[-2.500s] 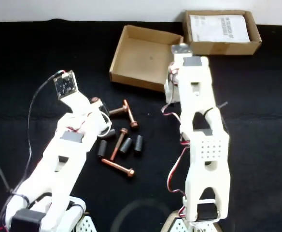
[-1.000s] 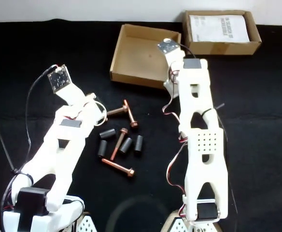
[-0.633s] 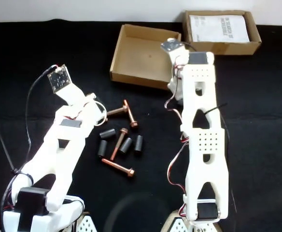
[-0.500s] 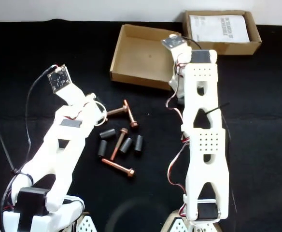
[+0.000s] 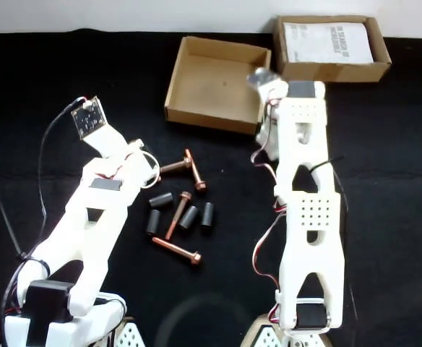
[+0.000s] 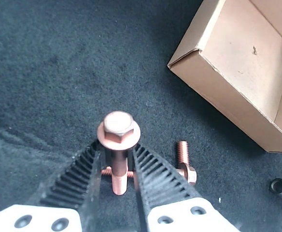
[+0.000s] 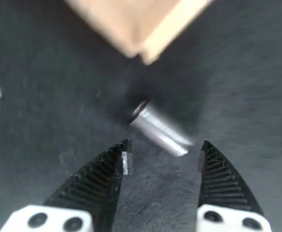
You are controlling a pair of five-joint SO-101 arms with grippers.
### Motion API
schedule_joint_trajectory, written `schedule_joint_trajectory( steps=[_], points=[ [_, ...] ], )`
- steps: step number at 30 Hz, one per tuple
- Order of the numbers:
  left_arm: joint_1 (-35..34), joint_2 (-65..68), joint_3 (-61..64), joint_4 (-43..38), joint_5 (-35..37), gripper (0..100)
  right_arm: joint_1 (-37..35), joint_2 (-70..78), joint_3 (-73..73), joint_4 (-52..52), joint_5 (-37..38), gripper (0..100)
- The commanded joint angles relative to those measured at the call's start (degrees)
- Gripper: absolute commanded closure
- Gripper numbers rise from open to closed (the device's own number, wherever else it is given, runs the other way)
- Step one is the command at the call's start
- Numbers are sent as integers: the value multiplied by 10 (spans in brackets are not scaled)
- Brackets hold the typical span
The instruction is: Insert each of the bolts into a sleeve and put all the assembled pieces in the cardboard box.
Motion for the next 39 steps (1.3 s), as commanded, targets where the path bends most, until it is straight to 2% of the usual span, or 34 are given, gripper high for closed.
schedule_joint_trajectory(
  steps=[1,14,19,31,39],
  points=[
    [-3,0,-30,-10,0,991,-17,-88,78,4,61,786],
    [-4,31,-45,-11,0,991,-30,-102,80,3,172,786],
    [-4,42,-54,-10,0,991,-73,-106,72,3,176,786],
    [-3,42,-55,-10,0,991,-117,-130,36,4,175,785],
    [-12,0,-63,-7,3,991,-117,-172,36,4,172,785]
  ],
)
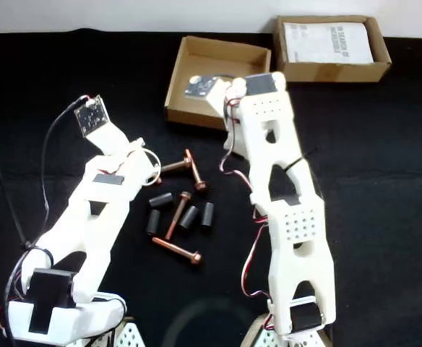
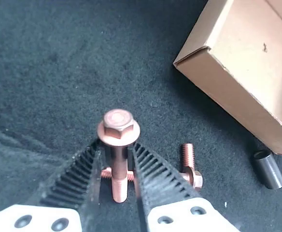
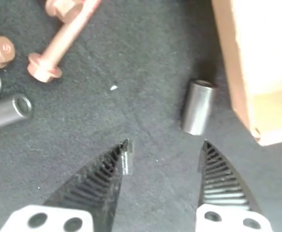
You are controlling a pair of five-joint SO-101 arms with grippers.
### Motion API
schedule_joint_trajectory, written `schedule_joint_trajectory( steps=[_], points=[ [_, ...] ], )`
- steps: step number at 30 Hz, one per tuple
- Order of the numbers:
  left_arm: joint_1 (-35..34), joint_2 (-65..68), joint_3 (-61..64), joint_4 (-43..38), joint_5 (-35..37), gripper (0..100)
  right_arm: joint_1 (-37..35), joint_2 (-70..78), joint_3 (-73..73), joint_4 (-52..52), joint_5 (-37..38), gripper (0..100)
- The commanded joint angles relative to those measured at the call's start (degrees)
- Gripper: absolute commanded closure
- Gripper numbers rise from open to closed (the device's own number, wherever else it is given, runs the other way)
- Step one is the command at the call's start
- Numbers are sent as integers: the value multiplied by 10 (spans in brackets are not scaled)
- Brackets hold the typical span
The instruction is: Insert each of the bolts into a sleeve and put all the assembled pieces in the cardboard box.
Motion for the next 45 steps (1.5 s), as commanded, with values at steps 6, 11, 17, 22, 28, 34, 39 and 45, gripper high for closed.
schedule_joint_trajectory(
  steps=[6,11,17,22,28,34,39,45],
  points=[
    [-17,-53,-31,-7,2,991,5,-28,-21,2,3,785],
    [-17,-52,-31,-7,2,991,6,17,-26,-29,3,785],
    [-17,-33,-35,-10,0,991,6,44,-26,-48,3,785],
    [-17,-4,-51,-9,-1,991,7,67,-26,-79,4,785],
    [-17,5,-55,-9,-1,991,19,104,-26,-101,3,788],
    [-17,17,-57,-10,-1,991,29,119,-26,-119,2,828],
    [-17,16,-56,-10,-1,991,32,119,-26,-143,1,987],
    [-17,15,-54,-10,-1,991,35,115,-26,-160,1,991]
  ],
)
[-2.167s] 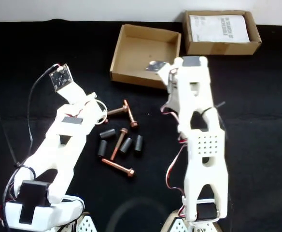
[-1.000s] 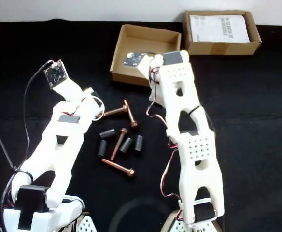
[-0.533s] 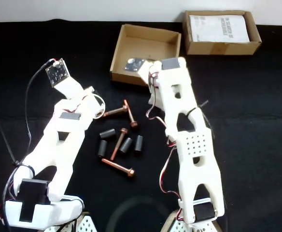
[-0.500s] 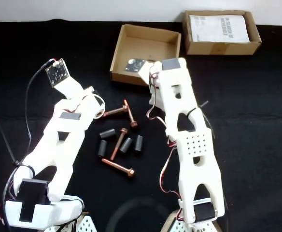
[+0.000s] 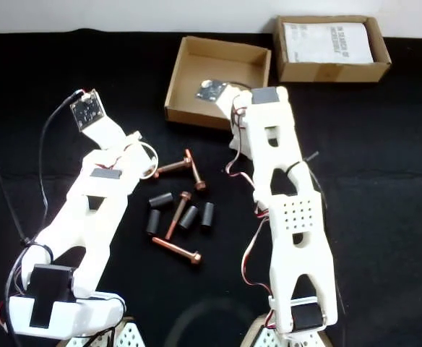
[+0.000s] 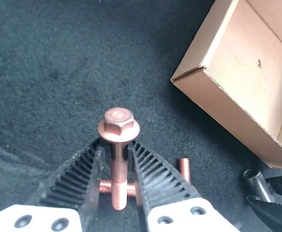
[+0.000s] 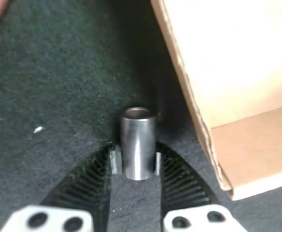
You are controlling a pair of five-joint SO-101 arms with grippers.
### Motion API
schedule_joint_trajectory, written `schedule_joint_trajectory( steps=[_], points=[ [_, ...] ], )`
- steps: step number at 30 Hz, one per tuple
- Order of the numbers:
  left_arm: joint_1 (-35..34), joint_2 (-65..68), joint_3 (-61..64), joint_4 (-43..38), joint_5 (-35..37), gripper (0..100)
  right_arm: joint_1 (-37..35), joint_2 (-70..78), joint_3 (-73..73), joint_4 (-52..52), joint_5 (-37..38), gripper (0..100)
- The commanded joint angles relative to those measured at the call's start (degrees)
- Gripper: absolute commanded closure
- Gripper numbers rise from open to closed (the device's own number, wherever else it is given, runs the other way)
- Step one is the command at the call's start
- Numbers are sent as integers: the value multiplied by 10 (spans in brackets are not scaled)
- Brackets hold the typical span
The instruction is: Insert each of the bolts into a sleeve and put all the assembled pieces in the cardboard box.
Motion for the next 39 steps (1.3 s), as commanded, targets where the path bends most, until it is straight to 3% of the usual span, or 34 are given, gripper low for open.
schedule_joint_trajectory(
  steps=[1,7,9,22,29,35,39],
  points=[
    [-5,-7,-25,-10,0,991,4,-5,-14,-6,1,991],
    [-4,-4,-24,-10,0,991,-1,-22,-72,15,-2,991],
    [-2,-3,-24,-10,0,991,-5,-33,-116,24,-37,991],
    [12,-2,-23,-7,-1,991,-12,-67,-418,74,-428,991],
    [11,-7,-23,-7,-1,991,-11,-120,-437,101,-609,991],
    [15,-7,-23,-5,-7,991,-27,-211,-437,138,-662,991],
    [30,-18,-31,56,-105,991,-51,-280,-437,160,-662,991]
  ],
)
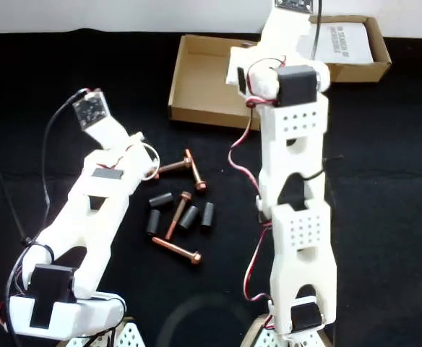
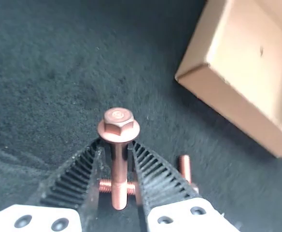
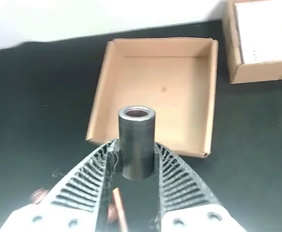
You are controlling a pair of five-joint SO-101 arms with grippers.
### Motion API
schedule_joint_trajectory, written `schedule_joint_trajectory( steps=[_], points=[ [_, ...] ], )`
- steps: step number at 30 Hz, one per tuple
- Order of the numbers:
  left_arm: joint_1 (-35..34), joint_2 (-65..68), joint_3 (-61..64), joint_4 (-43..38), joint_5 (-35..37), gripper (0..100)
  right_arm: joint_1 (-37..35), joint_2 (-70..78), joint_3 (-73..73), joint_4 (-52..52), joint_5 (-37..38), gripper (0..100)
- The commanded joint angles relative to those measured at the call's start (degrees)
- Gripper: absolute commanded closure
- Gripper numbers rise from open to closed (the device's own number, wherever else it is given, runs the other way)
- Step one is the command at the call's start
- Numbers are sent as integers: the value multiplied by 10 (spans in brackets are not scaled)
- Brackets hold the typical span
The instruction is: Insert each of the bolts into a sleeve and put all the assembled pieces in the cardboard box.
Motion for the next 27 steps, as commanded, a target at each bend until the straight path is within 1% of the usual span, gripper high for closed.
schedule_joint_trajectory(
  steps=[1,7,9,12,17,19,27],
  points=[
    [18,-32,-33,49,-70,991,-16,-108,-77,7,-5,991],
    [15,-117,-67,127,-76,991,-55,-211,-57,7,-1,991],
    [15,-135,-93,159,-83,991,-68,-245,-26,7,13,991],
    [17,-153,-138,209,-111,991,-79,-299,47,7,18,991],
    [17,-191,-218,277,-113,991,-79,-409,219,7,22,991],
    [18,-209,-250,299,-113,991,-79,-461,305,7,33,991],
    [19,-254,-374,422,-113,991,-79,-669,647,4,37,991]
  ],
)
